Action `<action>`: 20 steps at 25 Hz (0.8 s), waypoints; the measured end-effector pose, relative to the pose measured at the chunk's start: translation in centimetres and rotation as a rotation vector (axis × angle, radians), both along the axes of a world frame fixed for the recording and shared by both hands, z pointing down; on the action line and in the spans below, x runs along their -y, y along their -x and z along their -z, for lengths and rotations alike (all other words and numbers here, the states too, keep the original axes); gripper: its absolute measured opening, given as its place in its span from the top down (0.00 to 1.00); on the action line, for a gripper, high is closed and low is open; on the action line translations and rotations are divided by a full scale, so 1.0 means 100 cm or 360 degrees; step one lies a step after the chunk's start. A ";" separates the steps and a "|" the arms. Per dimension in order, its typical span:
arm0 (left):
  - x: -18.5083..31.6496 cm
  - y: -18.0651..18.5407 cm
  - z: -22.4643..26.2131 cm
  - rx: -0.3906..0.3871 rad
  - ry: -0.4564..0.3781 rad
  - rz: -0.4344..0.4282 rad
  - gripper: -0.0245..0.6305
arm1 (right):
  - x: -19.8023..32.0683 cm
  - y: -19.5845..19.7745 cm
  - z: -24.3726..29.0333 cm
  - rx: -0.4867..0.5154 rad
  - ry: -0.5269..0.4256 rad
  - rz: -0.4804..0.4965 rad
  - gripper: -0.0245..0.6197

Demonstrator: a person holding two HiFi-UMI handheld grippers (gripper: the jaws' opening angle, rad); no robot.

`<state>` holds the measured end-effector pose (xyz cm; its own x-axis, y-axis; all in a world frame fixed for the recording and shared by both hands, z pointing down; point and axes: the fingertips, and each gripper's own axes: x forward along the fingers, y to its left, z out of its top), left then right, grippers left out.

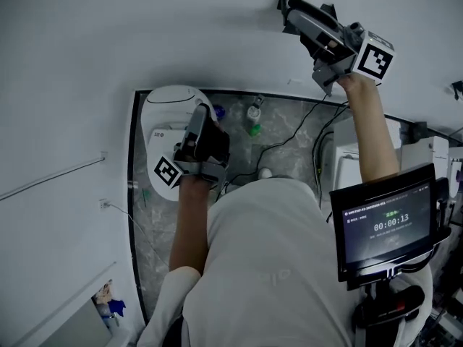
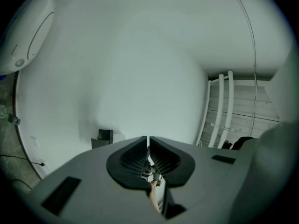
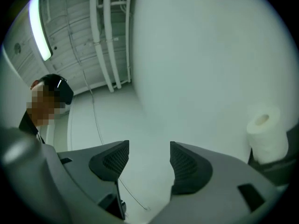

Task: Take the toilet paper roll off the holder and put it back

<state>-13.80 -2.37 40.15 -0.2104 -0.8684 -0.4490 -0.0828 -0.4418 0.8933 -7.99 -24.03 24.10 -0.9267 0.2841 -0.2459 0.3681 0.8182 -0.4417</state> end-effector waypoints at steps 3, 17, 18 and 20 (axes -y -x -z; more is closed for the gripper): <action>0.003 -0.004 0.001 0.0000 0.0008 -0.0016 0.95 | -0.006 -0.016 -0.016 0.0089 0.0227 -0.0054 0.53; 0.014 -0.017 -0.007 0.0014 0.0042 -0.0093 0.95 | -0.050 -0.073 -0.116 0.0240 0.0894 -0.0242 0.53; 0.014 -0.018 -0.008 0.0010 0.0046 -0.0098 0.95 | -0.053 -0.077 -0.121 0.0248 0.0918 -0.0260 0.53; 0.013 -0.020 -0.010 0.0004 0.0051 -0.0106 0.95 | -0.060 -0.083 -0.132 0.0250 0.0963 -0.0280 0.53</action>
<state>-11.77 -3.72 41.12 -0.1504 -0.8944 -0.4212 -0.0564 -0.4176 0.9069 0.27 -18.01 37.32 -0.8867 -0.0998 -0.4514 0.3490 0.4958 -0.7952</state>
